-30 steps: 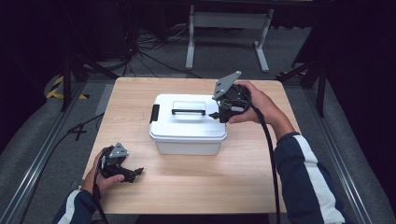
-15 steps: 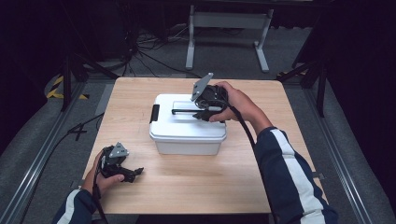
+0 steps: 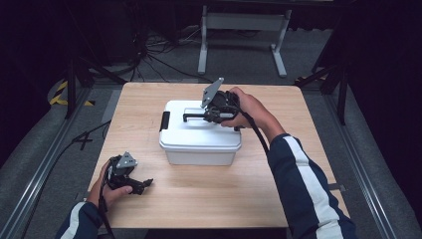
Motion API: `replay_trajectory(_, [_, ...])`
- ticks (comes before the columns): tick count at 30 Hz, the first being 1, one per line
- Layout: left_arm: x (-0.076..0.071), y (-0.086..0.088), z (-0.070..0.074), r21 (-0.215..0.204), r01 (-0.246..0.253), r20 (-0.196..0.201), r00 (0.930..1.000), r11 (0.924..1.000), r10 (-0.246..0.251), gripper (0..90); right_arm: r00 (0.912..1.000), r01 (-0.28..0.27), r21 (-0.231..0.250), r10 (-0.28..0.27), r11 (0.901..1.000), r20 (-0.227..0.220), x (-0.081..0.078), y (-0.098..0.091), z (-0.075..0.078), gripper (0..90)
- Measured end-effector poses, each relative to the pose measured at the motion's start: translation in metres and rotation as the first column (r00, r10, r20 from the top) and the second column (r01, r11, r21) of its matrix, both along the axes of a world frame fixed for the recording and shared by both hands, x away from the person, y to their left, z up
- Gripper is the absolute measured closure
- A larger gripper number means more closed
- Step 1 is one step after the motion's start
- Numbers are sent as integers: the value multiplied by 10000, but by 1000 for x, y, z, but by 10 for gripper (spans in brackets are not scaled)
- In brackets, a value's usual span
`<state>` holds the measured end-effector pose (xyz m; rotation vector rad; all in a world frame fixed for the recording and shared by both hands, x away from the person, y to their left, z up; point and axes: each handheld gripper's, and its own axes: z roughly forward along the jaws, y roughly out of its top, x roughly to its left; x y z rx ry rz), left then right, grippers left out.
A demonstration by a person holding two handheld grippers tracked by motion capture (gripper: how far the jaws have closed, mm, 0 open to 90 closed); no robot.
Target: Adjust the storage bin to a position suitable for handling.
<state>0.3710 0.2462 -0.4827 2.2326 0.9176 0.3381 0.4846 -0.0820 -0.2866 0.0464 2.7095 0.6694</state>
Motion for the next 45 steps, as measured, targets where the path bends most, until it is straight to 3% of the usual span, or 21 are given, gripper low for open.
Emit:
replay_trajectory(16, [-1, 0, 0, -20, -54, -10, 10000, 10000, 54, 1, 9997, -252, -32, 252, 9997, 75, -6, 0, 2, 838])
replay_trajectory(25, [-1, 0, 0, -24, -56, -23, 10000, 10000, 56, 2, 9997, -204, 208, 201, 9996, 143, -7, -6, 14, 841])
replay_trajectory(33, [-1, 0, 0, -16, -82, -26, 10000, 10000, 82, 2, 9981, -122, 413, 97, 9991, 602, -15, -14, 29, 841])
replay_trajectory(45, [-2, 0, 0, -15, -127, -61, 9999, 9999, 127, 2, 9966, 151, 778, -213, 9969, 791, -24, -33, 42, 841])
